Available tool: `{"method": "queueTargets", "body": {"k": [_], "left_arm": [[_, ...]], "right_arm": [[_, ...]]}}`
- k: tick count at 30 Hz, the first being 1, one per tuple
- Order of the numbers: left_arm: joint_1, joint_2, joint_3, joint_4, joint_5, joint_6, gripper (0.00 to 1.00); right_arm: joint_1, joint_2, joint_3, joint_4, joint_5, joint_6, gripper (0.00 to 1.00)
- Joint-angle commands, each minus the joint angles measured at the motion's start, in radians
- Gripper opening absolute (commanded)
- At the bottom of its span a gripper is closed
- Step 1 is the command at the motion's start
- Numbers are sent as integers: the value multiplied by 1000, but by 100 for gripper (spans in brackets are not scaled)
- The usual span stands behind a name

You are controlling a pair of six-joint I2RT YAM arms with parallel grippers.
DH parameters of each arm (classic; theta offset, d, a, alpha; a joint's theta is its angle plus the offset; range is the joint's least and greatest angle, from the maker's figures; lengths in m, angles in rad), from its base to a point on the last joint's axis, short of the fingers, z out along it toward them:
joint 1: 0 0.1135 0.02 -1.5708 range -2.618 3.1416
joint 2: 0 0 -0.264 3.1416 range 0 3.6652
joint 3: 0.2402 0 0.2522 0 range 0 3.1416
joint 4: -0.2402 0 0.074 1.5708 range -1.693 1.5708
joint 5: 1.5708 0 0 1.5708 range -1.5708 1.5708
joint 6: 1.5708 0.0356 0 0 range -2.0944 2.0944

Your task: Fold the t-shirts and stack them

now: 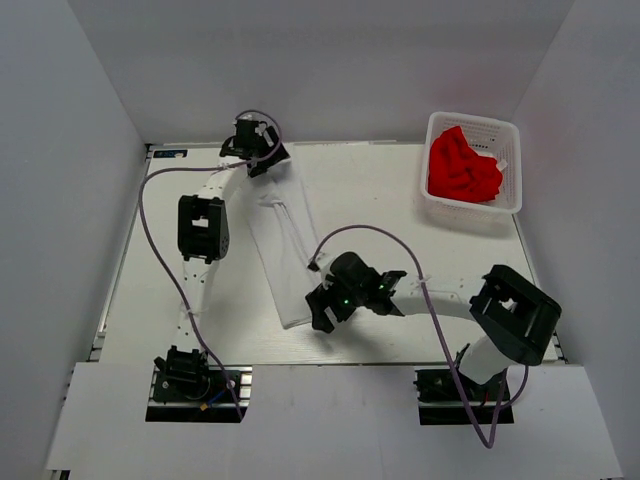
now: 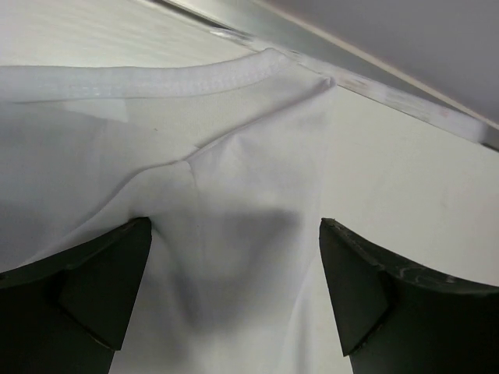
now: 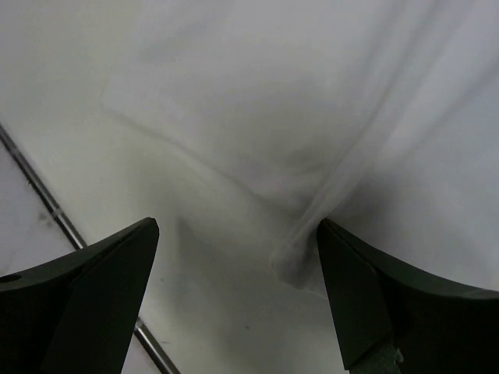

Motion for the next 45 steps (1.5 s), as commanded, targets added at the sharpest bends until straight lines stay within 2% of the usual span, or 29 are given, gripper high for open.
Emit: {"method": "queueTargets", "body": {"k": [1,3,4,7,11,15,22,27,31,33,36,39,41,42,43,45], "left_arm": [[-55,83,-71,147,234,36,100],[-75,83,-99,268,253,36,100],[-86,93,-71,284,264,36,100],[-113,147,27,321,264,36,100],[-123,172,39,344,192,25,100],[-123,109,10,372,146,25,100],[-123,-44,18,343,112,44,100],[-113,-233,-54,219,64,113,100],[-103,-451,-215,119,-64,139,100],[-103,-578,-354,131,-75,139,100],[-94,-713,-500,90,-101,128,100],[-93,-801,-654,22,-149,128,100],[-93,-899,-802,-71,-182,88,100],[-93,-975,-926,-106,-193,49,100],[-93,-976,-995,-107,-193,19,100],[-116,-1095,-1133,-116,-183,-69,100]], "right_arm": [[94,82,37,-188,-124,-137,88],[107,110,85,-193,-180,-209,88],[127,116,115,-187,-196,-226,86],[131,139,151,-176,-264,-298,90],[131,156,159,-191,-270,-306,90],[131,36,108,-105,-251,-314,90],[128,-48,128,8,-175,-312,90],[125,-130,125,77,-103,-280,90],[127,-239,12,169,-66,-219,90],[127,-278,-36,211,-98,-216,90],[131,-295,-61,189,-127,-207,90],[127,-283,-62,133,-116,-123,90],[127,-264,-65,84,-20,-80,90],[125,-253,-64,65,77,-3,90],[125,-246,-64,48,97,11,90],[124,-221,-78,16,175,66,90]]}}
